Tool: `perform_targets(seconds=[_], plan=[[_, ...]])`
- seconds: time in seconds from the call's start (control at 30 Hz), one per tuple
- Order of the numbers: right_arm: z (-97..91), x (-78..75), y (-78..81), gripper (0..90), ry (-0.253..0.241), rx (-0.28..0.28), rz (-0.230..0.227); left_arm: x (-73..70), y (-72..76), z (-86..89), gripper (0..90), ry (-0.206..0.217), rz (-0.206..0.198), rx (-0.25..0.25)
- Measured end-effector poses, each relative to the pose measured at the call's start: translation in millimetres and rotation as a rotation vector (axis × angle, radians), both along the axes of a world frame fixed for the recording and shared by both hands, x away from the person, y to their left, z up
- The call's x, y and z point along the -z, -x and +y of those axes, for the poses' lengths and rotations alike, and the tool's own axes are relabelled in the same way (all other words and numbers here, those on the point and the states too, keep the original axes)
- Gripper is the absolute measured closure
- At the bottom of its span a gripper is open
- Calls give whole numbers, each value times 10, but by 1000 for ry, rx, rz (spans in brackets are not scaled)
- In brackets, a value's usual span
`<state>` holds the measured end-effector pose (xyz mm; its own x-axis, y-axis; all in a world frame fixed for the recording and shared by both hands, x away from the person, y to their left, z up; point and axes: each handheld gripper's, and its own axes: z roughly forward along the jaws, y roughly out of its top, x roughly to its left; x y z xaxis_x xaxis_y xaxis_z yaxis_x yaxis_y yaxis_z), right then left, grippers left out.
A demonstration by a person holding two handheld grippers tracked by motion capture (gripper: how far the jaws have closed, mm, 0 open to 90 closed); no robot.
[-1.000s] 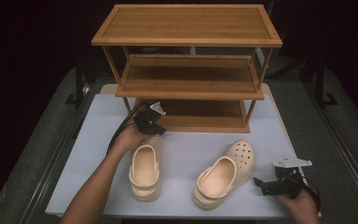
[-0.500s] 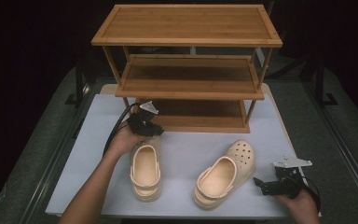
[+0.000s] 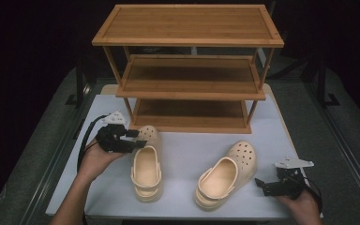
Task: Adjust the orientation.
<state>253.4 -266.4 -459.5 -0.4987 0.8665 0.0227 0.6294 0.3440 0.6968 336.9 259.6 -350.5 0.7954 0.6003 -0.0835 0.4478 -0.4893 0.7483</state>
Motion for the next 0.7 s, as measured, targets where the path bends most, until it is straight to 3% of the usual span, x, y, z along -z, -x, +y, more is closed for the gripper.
perform_targets(seconds=[0.1, 0.27, 0.37, 0.47, 0.5, 0.53, 0.7], plan=[[0, 0, 0, 12, 0, 0, 0, 56, 108, 22, 446, -4, -3, -4], [0, 0, 1, 12, 0, 0, 0, 170, 210, 18, 491, -44, -12, -19], [0, 0, 0, 12, 0, 0, 0, 224, 239, 19, 615, -78, -29, -26], [0, 0, 0, 12, 0, 0, 0, 220, 261, 19, 724, -81, -46, -23], [0, 0, 0, 12, 0, 0, 0, 206, 275, 13, 724, -90, -58, -20], [0, 0, 0, 12, 0, 0, 0, 186, 296, 6, 788, -127, -92, -24], [0, 0, 0, 12, 0, 0, 0, 173, 265, 36, 821, -158, -128, -50]])
